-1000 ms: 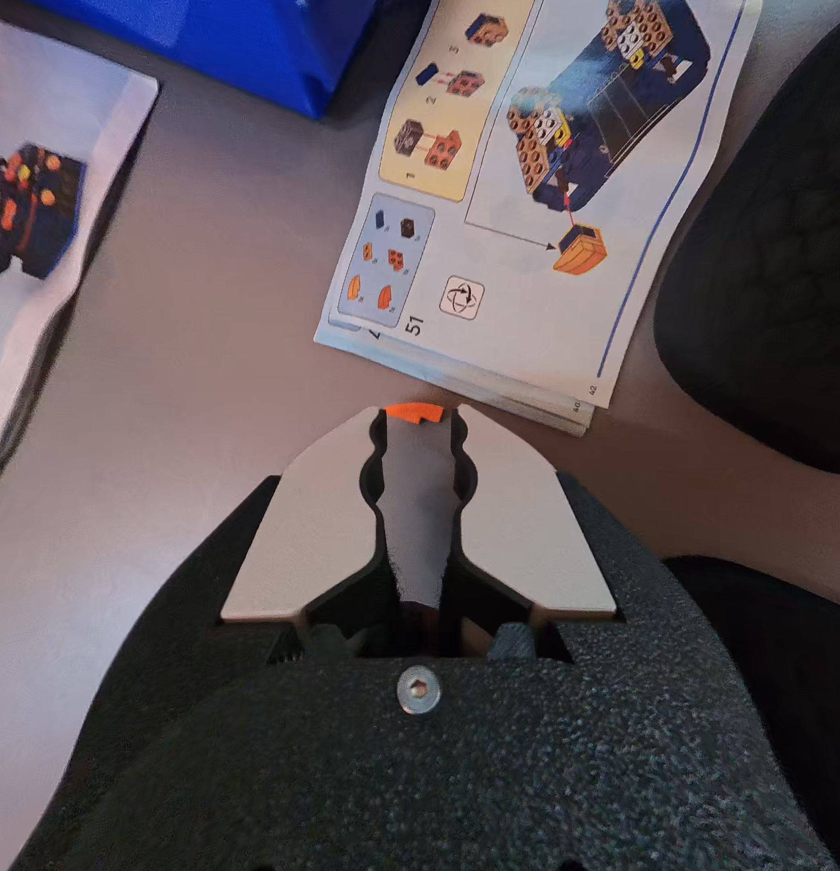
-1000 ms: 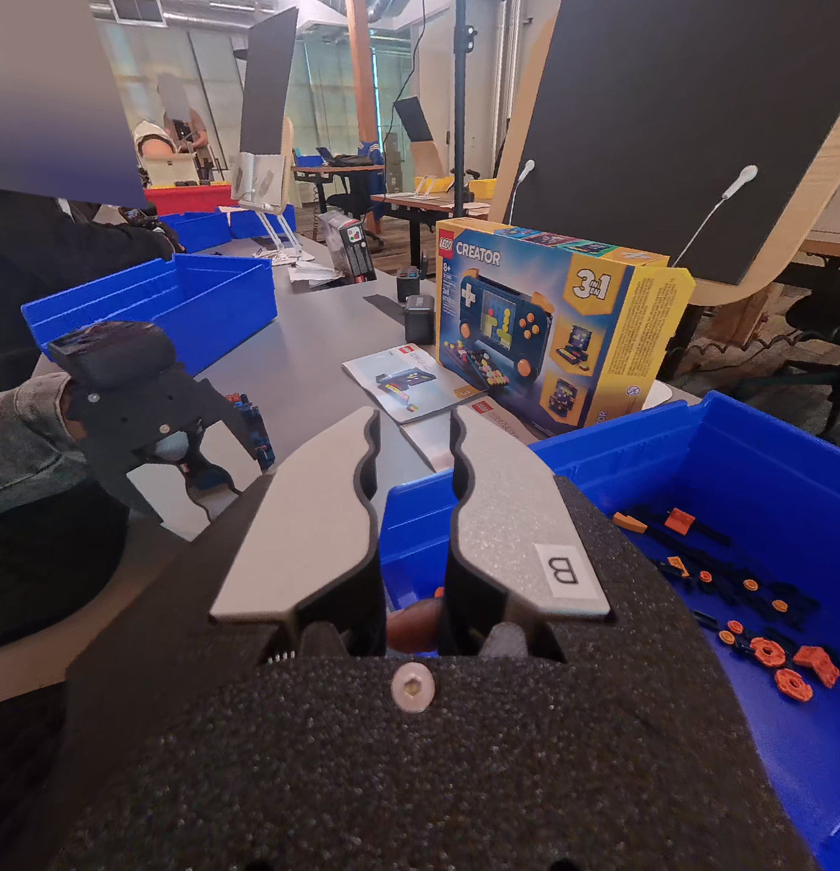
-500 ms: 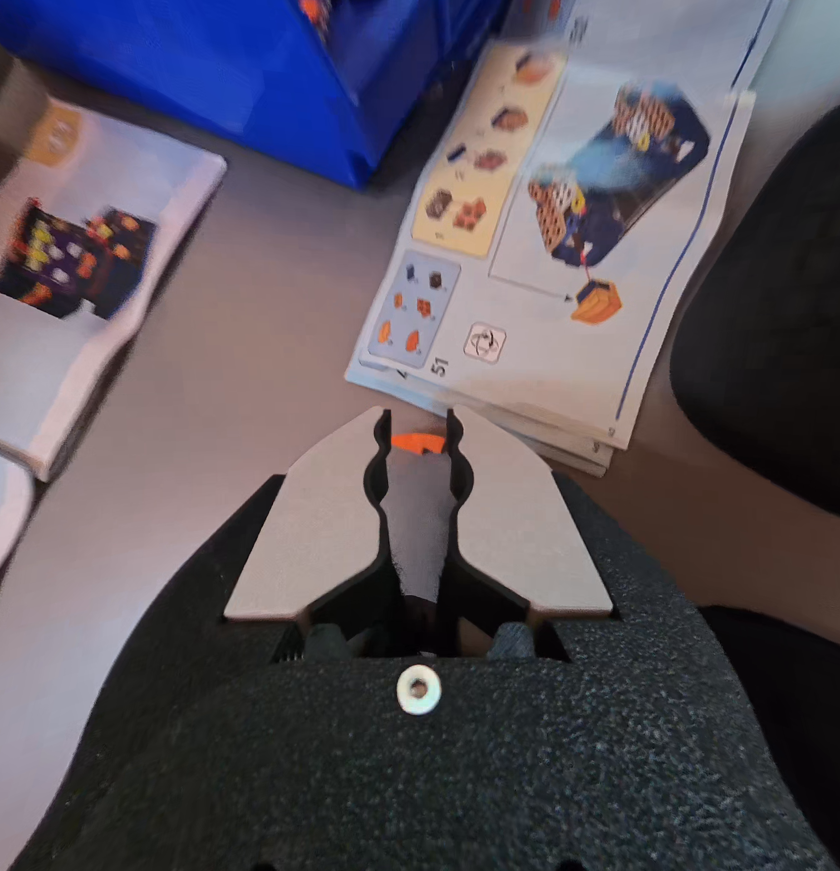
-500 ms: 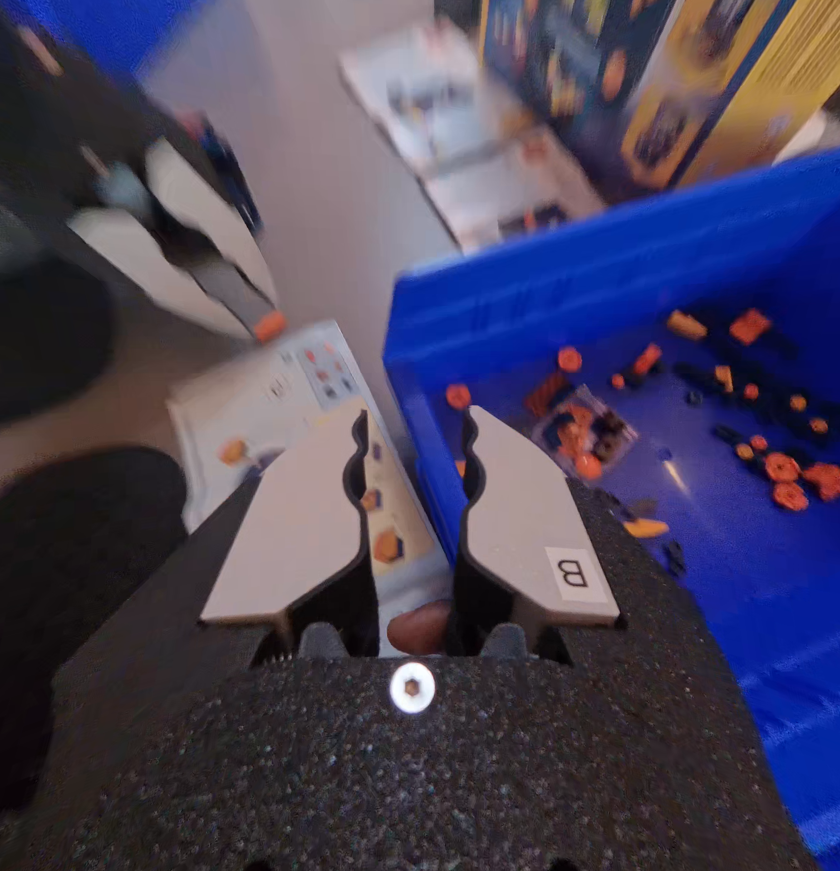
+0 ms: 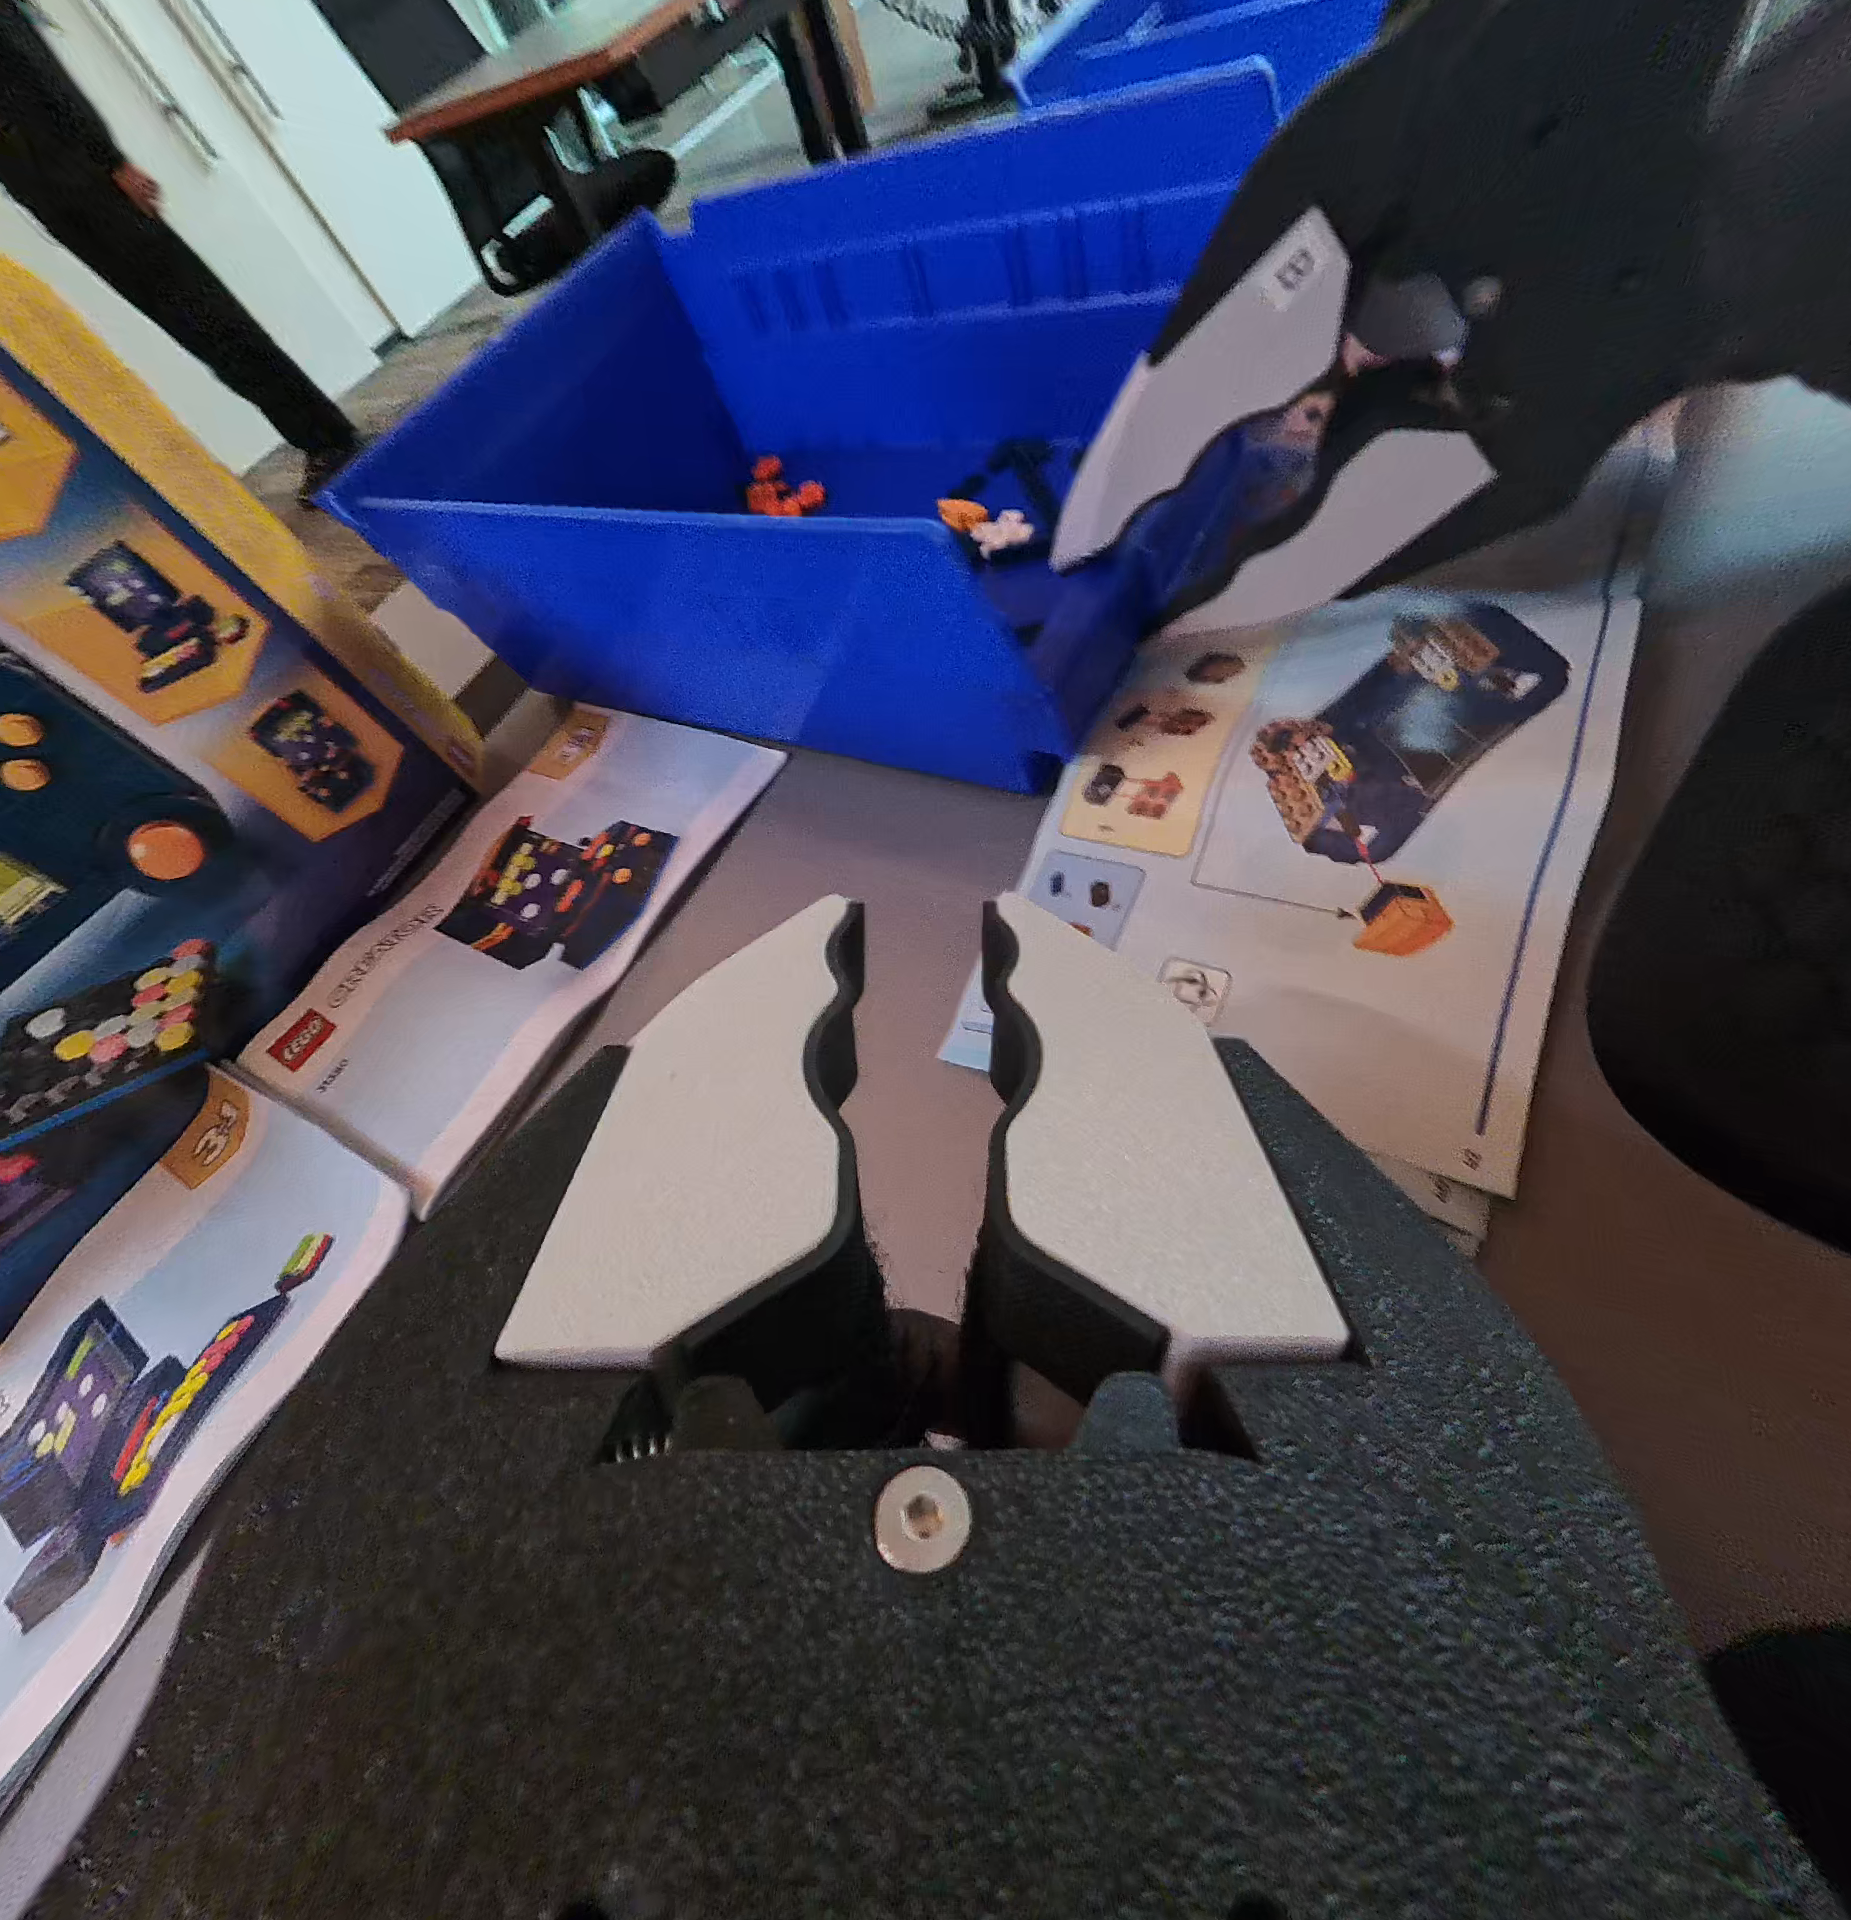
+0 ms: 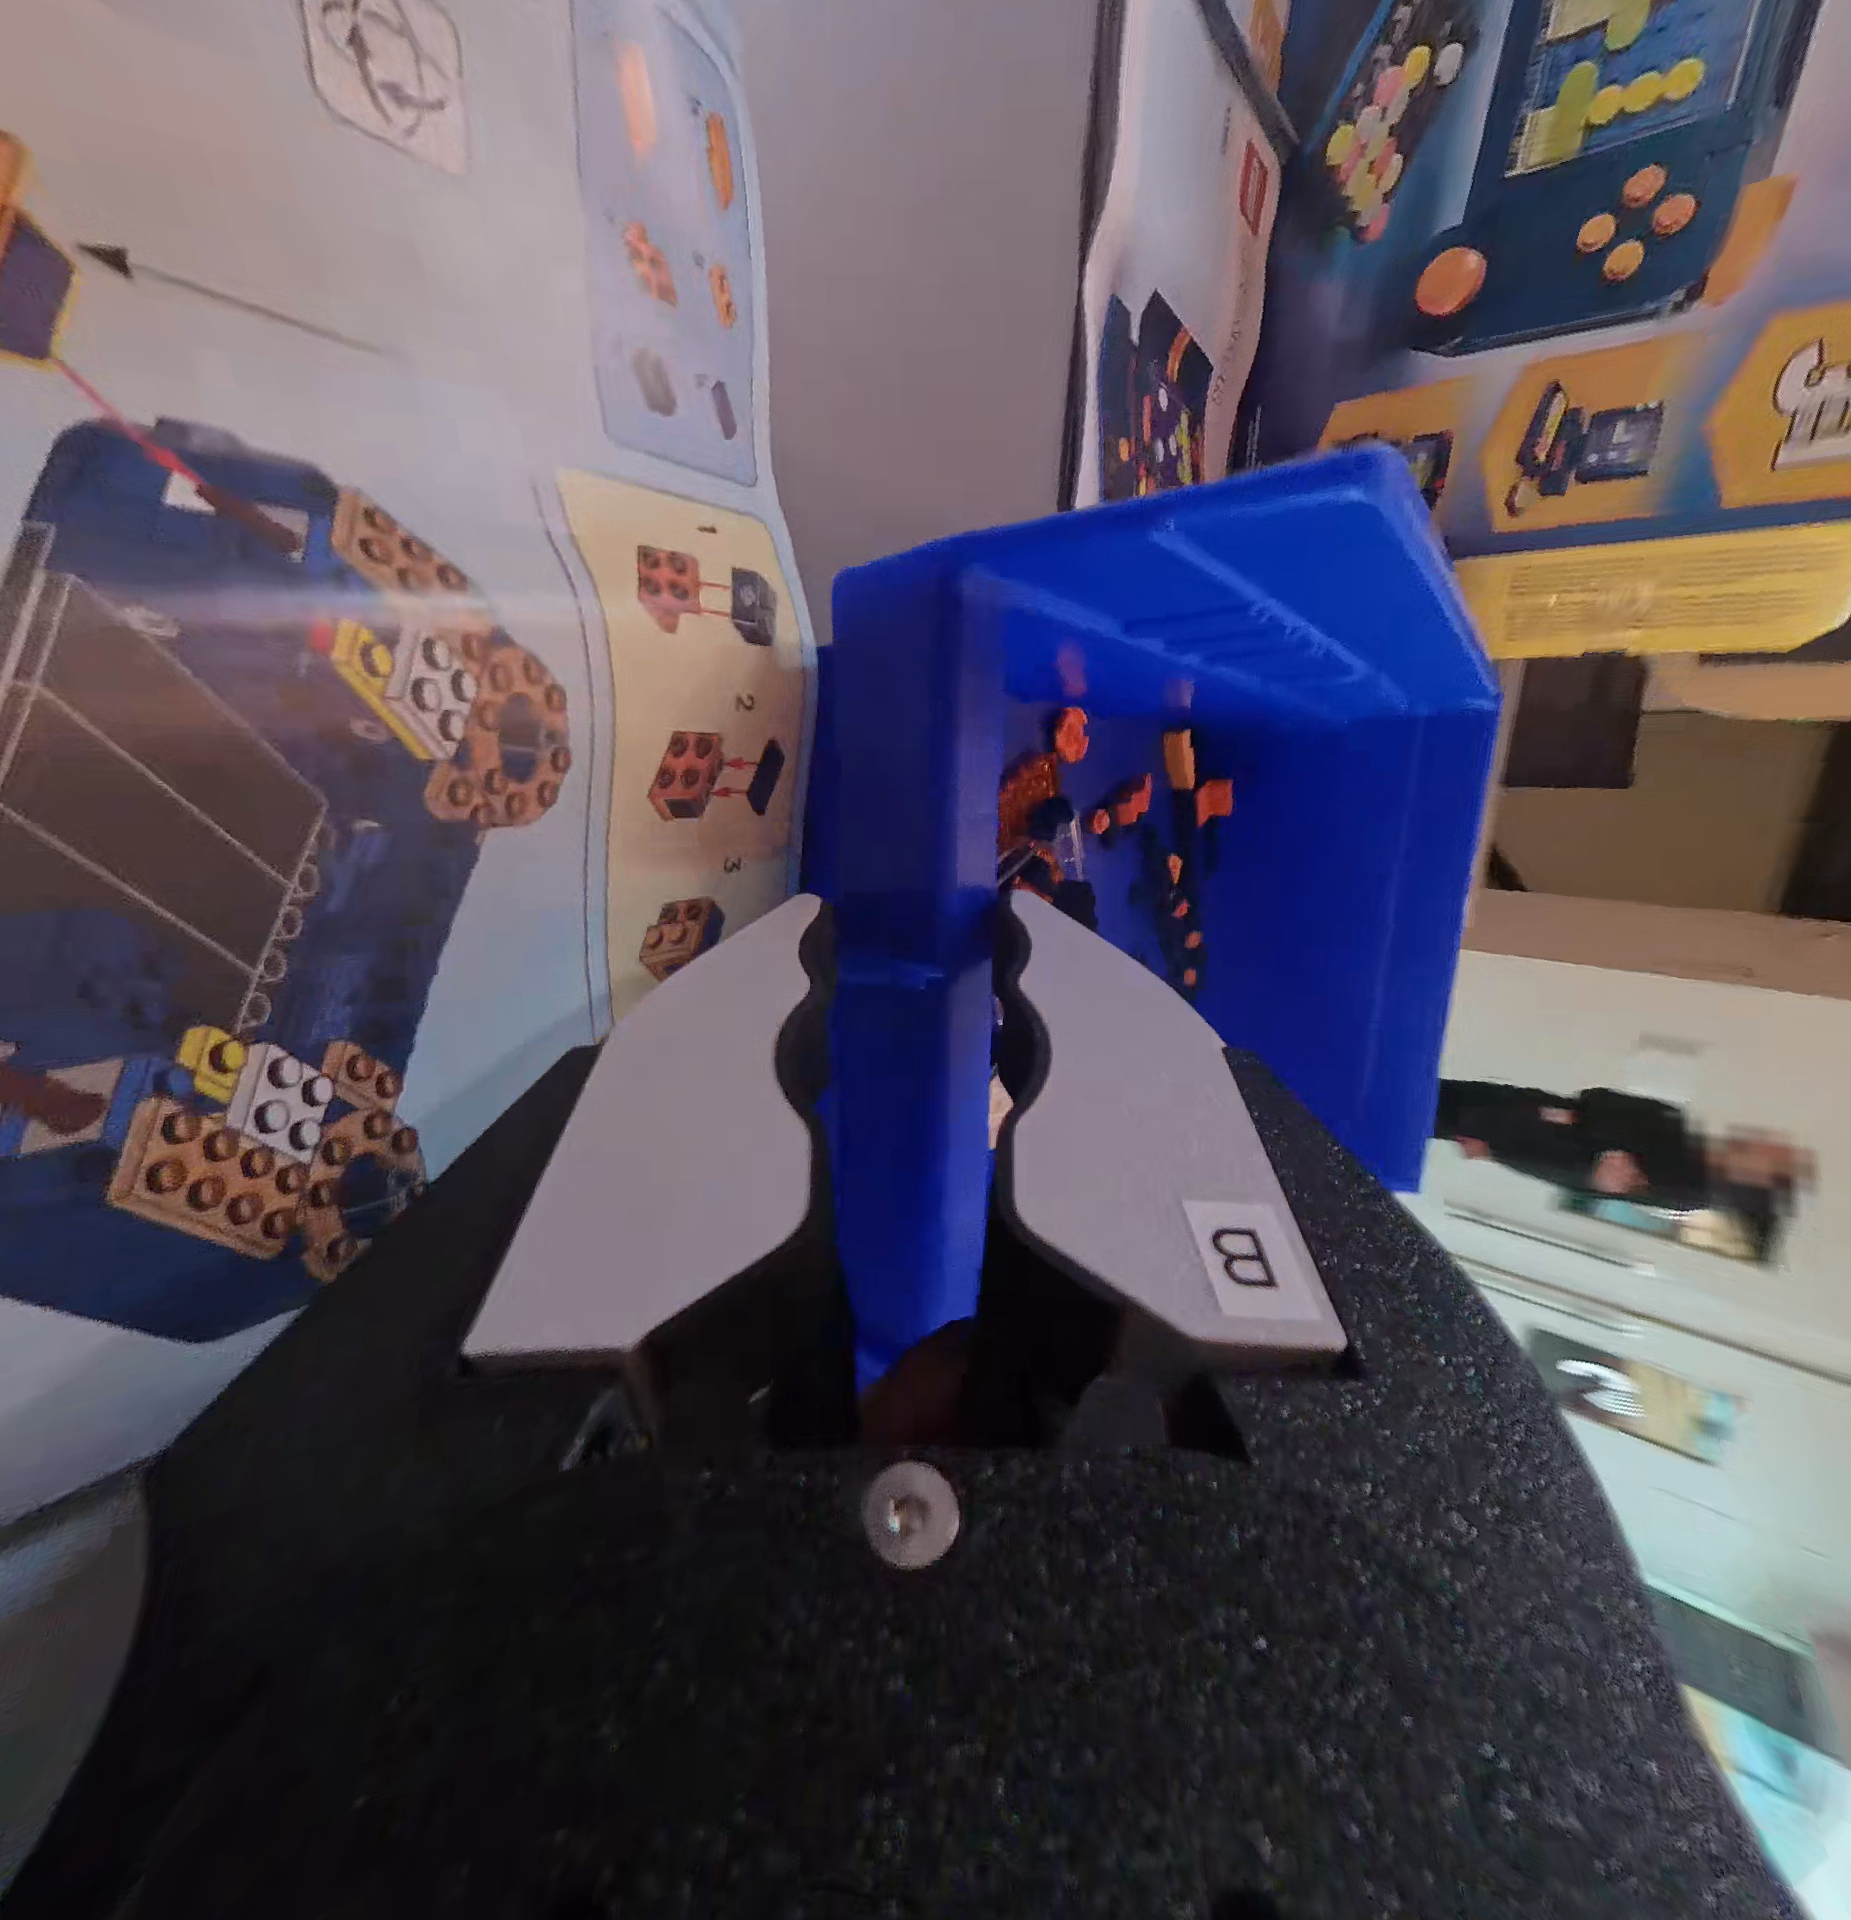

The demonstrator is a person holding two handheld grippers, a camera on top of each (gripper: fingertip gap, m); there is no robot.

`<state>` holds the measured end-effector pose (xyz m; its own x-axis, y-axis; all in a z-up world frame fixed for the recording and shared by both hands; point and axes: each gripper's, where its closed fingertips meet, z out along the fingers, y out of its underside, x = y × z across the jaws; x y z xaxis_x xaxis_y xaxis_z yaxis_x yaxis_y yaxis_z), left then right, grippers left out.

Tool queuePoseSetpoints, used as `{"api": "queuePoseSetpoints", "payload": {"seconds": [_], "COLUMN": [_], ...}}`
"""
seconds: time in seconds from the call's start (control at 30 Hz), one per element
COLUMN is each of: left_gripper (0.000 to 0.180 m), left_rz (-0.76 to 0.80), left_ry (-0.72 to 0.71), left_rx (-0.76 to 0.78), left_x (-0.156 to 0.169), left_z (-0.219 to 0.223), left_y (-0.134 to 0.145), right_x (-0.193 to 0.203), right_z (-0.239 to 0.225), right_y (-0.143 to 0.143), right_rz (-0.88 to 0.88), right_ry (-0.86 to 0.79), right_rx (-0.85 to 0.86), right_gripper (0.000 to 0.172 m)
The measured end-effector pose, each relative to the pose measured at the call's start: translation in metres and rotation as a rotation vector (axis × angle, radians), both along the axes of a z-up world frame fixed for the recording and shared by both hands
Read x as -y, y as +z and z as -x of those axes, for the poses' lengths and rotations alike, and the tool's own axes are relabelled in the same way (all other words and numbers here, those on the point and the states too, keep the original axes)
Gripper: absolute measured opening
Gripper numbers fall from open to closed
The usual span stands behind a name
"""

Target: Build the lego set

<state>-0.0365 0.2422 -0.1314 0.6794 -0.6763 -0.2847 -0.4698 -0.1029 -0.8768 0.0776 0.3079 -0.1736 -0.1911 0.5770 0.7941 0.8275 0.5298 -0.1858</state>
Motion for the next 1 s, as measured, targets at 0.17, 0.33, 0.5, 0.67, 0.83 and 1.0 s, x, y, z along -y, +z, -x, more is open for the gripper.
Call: {"api": "queuePoseSetpoints", "payload": {"seconds": [0.17, 0.33, 0.5, 0.67, 0.83, 1.0], "left_gripper": [0.021, 0.02, 0.02, 0.02, 0.02, 0.02], "left_rz": [-0.13, -0.263, -0.303, -0.277, -0.287, -0.311], "left_ry": [0.166, 0.282, 0.318, 0.335, 0.319, 0.295], "left_rx": [0.191, 0.369, 0.415, 0.404, 0.37, 0.309], "left_x": [-0.016, -0.019, -0.019, -0.023, -0.022, -0.022], "left_z": [0.029, 0.055, 0.066, 0.069, 0.064, 0.059], "left_y": [0.033, 0.065, 0.073, 0.064, 0.064, 0.06], "right_x": [-0.01, -0.093, -0.114, -0.116, -0.112, -0.1], "right_z": [-0.001, -0.023, -0.046, -0.052, -0.048, -0.007], "right_y": [0.032, 0.042, -0.018, -0.033, -0.028, 0.039], "right_rz": [0.512, 0.821, 0.946, 0.907, 0.907, 0.932], "right_ry": [-0.18, -0.713, -1.084, -1.109, -1.024, -0.666], "right_rx": [-0.341, -0.496, -0.284, -0.212, -0.191, -0.432], "right_gripper": [0.047, 0.028, 0.035, 0.015, 0.009, 0.009]}}
